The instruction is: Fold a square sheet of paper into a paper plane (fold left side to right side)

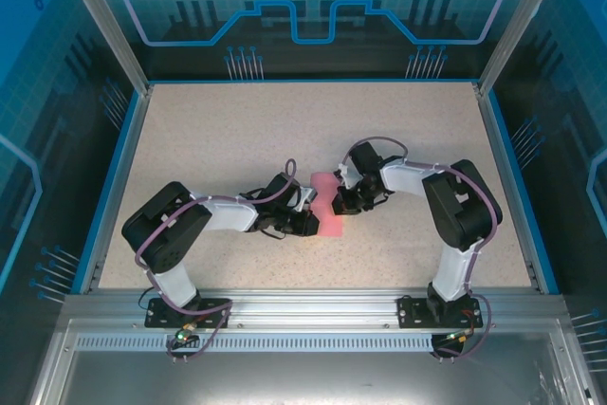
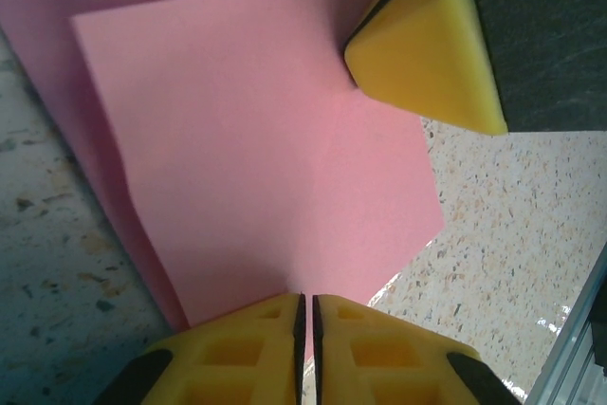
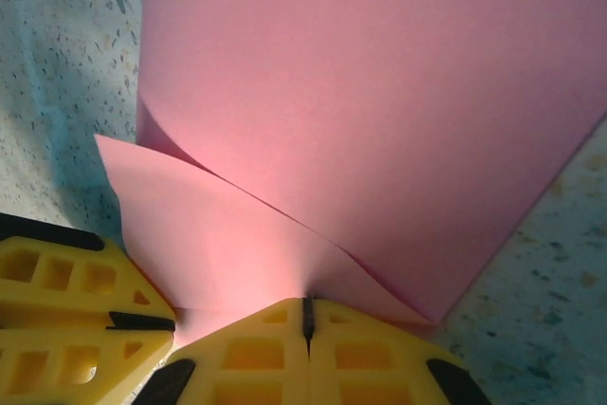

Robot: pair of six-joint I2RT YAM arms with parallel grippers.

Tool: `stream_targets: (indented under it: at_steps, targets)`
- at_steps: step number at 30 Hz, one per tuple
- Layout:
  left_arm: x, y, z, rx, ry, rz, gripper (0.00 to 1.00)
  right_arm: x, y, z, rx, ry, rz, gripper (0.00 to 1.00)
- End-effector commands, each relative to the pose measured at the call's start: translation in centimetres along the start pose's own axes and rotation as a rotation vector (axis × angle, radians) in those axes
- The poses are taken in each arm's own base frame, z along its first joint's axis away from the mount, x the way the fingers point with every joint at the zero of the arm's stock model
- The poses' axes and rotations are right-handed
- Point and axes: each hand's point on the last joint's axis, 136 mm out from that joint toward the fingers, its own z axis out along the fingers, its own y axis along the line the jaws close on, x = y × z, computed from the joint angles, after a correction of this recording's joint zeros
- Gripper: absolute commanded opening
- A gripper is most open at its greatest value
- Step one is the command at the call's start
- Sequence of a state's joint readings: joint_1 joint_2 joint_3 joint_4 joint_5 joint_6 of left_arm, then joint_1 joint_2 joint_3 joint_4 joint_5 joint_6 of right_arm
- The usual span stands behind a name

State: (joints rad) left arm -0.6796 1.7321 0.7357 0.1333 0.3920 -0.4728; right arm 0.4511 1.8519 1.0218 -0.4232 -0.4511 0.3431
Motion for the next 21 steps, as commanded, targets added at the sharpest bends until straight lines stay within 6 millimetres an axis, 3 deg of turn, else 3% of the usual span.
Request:
stream_targets:
  at_steps: [1, 8, 16, 21]
  targets:
    - [-0.3, -1.1, -0.6, 0.007, 0.02, -0.001, 0.15, 0.0, -0.8, 0.4, 0.046, 0.027, 0.022, 0.0]
    - [-2.1, -2.6, -0.7, 0.027, 0.024, 0.046, 0.17, 0.7, -1.6, 0.8, 0.07, 0.052, 0.028, 0.0]
    - [-2.7, -1.9, 0.8, -0.003, 0.054, 0.053, 0.17, 0.9, -1.7, 0.7, 0.076, 0.057, 0.028, 0.0]
    - [-1.9, -1.1, 1.0, -0.025, 0.073, 0.045, 0.17, 1.0, -1.9, 0.7, 0.084, 0.06, 0.029, 0.0]
